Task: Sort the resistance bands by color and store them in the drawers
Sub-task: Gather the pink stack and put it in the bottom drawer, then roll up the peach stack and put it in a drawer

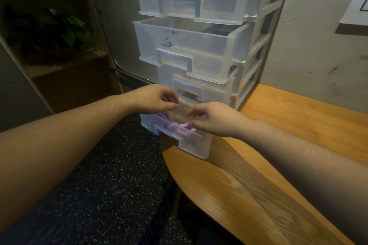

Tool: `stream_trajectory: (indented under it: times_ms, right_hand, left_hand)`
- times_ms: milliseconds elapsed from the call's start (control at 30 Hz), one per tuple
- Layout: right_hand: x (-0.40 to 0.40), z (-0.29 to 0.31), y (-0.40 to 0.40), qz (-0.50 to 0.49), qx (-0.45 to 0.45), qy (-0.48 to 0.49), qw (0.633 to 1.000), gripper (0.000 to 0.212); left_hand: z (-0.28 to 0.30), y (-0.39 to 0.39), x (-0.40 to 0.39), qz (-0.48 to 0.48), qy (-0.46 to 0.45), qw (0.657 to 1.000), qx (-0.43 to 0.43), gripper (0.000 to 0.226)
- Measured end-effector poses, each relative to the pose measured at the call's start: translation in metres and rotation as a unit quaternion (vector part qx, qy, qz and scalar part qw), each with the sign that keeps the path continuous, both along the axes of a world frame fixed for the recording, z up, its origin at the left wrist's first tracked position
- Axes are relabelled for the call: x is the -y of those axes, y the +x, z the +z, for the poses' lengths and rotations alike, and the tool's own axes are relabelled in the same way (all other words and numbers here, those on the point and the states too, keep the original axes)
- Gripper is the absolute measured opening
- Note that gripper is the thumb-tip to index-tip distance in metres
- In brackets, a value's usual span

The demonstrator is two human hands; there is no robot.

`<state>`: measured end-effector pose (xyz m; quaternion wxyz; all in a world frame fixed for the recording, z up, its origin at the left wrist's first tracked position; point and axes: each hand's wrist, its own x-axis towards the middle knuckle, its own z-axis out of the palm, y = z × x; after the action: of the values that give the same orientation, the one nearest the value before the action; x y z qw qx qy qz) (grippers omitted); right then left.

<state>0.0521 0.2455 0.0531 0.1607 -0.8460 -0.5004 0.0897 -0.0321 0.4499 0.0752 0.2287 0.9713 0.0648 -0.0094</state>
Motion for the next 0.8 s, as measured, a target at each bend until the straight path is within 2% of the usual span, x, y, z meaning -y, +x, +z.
stream_trajectory:
  times_ms: [167, 300, 567, 800]
  right_hand:
    - [0.037, 0.01, -0.006, 0.019, 0.02, 0.069, 0.997, 0.035]
    - [0.081, 0.014, -0.006, 0.007, 0.033, 0.077, 0.996, 0.033]
    - [0.212, 0.004, 0.008, -0.092, 0.0, 0.062, 0.994, 0.031]
    - [0.351, -0.023, 0.01, -0.207, -0.017, 0.056, 0.976, 0.027]
  left_hand:
    - [0.005, -0.019, 0.037, -0.033, 0.017, 0.998, 0.059, 0.026]
    - [0.004, -0.023, 0.082, -0.059, 0.023, 0.993, 0.098, 0.032]
    - [-0.022, 0.004, 0.198, -0.16, 0.053, 0.982, 0.087, 0.032]
    - [-0.067, 0.055, 0.329, -0.219, -0.048, 0.97, 0.096, 0.039]
